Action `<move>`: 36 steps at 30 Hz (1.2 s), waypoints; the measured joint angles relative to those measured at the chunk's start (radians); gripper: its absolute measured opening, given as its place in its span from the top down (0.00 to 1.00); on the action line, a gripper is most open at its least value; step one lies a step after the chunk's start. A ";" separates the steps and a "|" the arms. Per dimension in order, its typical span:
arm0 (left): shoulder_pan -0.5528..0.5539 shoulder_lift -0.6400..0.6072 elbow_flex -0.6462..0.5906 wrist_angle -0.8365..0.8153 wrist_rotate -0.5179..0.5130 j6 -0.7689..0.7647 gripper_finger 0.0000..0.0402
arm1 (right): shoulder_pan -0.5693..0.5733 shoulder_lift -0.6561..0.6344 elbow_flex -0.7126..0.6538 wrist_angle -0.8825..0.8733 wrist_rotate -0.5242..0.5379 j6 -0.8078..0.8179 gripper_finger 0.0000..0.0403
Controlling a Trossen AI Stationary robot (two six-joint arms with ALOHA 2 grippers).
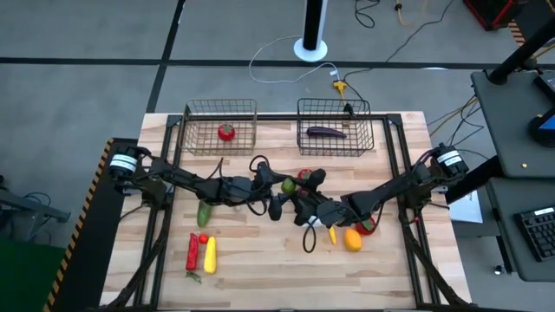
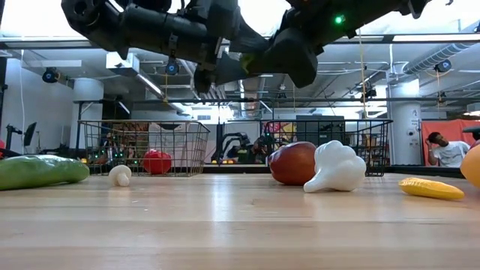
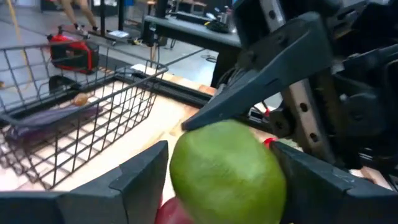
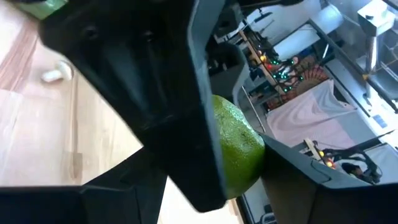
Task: Sort produce into baskets
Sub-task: Put the lime into the left wire basket
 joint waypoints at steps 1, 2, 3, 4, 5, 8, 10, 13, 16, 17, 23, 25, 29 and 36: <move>0.000 0.000 0.000 0.003 0.000 0.006 0.38 | 0.000 0.000 0.000 -0.001 0.002 -0.004 0.47; 0.000 0.000 0.000 0.002 -0.002 0.011 0.40 | 0.000 0.000 0.000 -0.002 0.002 -0.008 0.47; 0.000 0.000 0.000 0.000 -0.003 0.012 0.43 | 0.000 0.000 0.000 -0.003 0.003 -0.011 0.47; 0.000 0.000 0.000 0.000 -0.003 0.012 0.46 | 0.000 0.000 0.000 -0.004 0.004 -0.012 0.46; 0.000 -0.001 0.000 0.000 -0.004 0.011 0.50 | 0.000 0.001 0.000 -0.005 0.005 -0.012 0.46; 0.000 -0.001 0.000 -0.002 -0.004 0.011 0.55 | 0.000 0.001 0.000 -0.006 0.008 -0.012 0.46; 0.000 -0.001 0.000 -0.002 -0.004 0.010 0.55 | 0.000 0.001 0.000 -0.006 0.008 0.002 0.44; 0.000 -0.003 0.000 -0.004 -0.005 0.014 0.55 | 0.000 0.001 0.000 -0.007 0.011 0.040 0.39; 0.000 -0.006 0.000 -0.005 -0.006 0.015 0.55 | 0.000 0.001 0.000 -0.010 0.018 0.079 0.33; 0.001 -0.006 0.000 -0.007 -0.006 0.014 0.55 | 0.000 0.001 0.000 -0.011 0.018 0.088 0.31; 0.005 -0.038 0.000 -0.067 -0.036 0.015 0.55 | 0.000 -0.004 0.000 -0.013 0.052 0.103 0.22; 0.013 -0.052 0.000 -0.094 -0.046 0.015 0.55 | 0.000 -0.008 0.000 -0.014 0.066 0.115 0.21; 0.033 -0.104 0.000 -0.180 -0.051 0.015 0.55 | 0.000 -0.017 0.000 -0.016 0.075 0.129 0.21; 0.053 -0.231 0.000 -0.353 -0.080 0.022 0.55 | 0.000 -0.045 0.000 -0.014 0.080 0.129 0.22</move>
